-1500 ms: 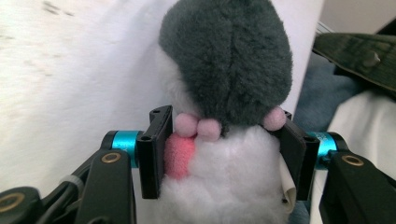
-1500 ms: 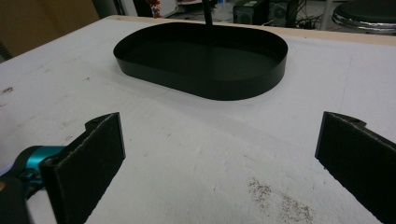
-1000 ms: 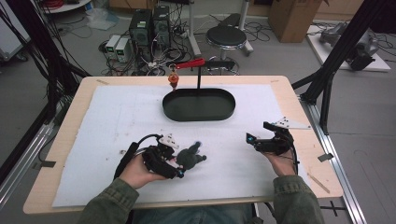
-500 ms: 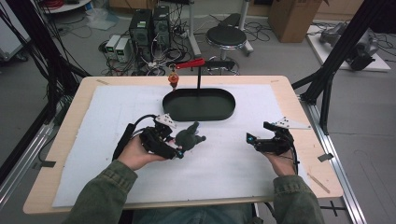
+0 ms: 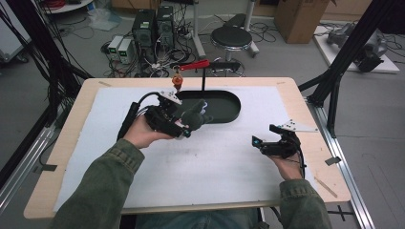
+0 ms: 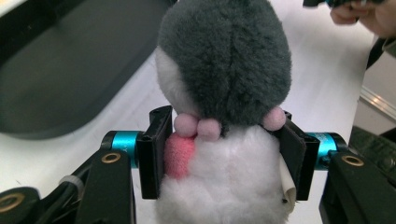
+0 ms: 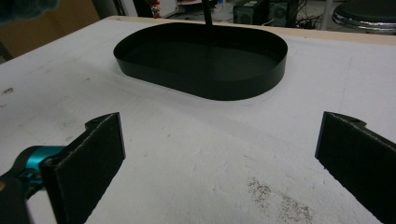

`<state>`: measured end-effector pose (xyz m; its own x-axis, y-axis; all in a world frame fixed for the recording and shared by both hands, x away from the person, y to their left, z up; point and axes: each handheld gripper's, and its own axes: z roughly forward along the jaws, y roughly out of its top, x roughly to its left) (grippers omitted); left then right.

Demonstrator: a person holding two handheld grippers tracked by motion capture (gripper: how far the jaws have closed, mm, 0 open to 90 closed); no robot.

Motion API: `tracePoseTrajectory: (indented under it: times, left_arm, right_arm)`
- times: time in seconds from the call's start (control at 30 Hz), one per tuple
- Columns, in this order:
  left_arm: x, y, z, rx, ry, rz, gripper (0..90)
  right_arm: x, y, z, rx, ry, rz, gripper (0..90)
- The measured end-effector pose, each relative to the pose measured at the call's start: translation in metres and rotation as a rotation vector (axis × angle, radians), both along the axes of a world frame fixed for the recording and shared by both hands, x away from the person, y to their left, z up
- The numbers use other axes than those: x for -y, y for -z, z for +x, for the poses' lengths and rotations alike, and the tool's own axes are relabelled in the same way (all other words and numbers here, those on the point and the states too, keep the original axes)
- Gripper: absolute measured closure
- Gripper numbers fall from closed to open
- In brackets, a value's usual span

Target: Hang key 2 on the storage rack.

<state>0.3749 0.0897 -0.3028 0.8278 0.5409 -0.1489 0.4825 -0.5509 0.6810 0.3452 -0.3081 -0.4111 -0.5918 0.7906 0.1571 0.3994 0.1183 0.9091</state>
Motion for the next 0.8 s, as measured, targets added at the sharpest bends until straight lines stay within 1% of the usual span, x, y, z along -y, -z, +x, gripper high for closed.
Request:
tracePoseTrajectory:
  times: [0.13,0.17,0.2,0.27,0.33,0.4,0.47,0.57,0.63,0.67,0.7,0.77,0.8]
  left_arm:
    - [0.005,-0.008,0.011,0.009,0.001,-0.005,44.7]
    - [0.007,-0.009,0.013,0.011,-0.001,0.004,44.7]
    - [0.01,-0.01,0.015,0.015,0.003,0.026,44.7]
    - [0.012,-0.013,0.018,0.016,0.008,0.035,44.7]
    - [0.013,-0.016,0.021,0.019,0.009,0.036,44.7]
    - [0.014,-0.019,0.025,0.023,0.0,0.031,44.7]
    - [0.014,-0.023,0.03,0.021,0.001,0.02,44.7]
    - [0.015,-0.027,0.036,0.022,-0.013,0.007,44.7]
    - [0.015,-0.029,0.04,0.033,-0.025,0.018,44.7]
    - [0.015,-0.03,0.042,0.032,-0.035,0.016,44.7]
    - [0.015,-0.031,0.044,0.03,-0.035,0.013,44.7]
    - [0.013,-0.032,0.049,0.019,-0.044,-0.014,44.8]
    - [0.013,-0.032,0.051,0.019,-0.049,-0.015,44.8]
  right_arm:
    - [0.0,0.0,0.0,0.002,-0.002,-0.001,0.6]
    - [0.0,0.0,0.0,-0.001,-0.002,0.0,0.6]
    - [0.0,0.0,0.0,0.002,-0.001,0.001,0.6]
    - [0.0,0.0,0.0,0.001,-0.001,0.0,0.6]
    - [0.001,0.0,0.0,0.002,-0.002,0.0,0.6]
    - [0.001,0.0,-0.001,-0.003,-0.001,0.002,0.6]
    - [0.001,0.0,0.0,0.002,-0.003,-0.002,0.6]
    - [0.0,0.0,0.0,0.002,-0.001,-0.001,0.6]
    - [0.001,0.0,0.0,0.001,-0.001,0.0,0.6]
    - [0.001,0.0,0.0,0.002,-0.001,-0.001,0.6]
    - [0.001,0.0,0.0,0.001,-0.001,-0.001,0.6]
    - [0.0,0.0,0.0,0.0,-0.001,0.001,0.6]
    - [0.001,0.0,0.0,0.002,-0.002,-0.001,0.6]
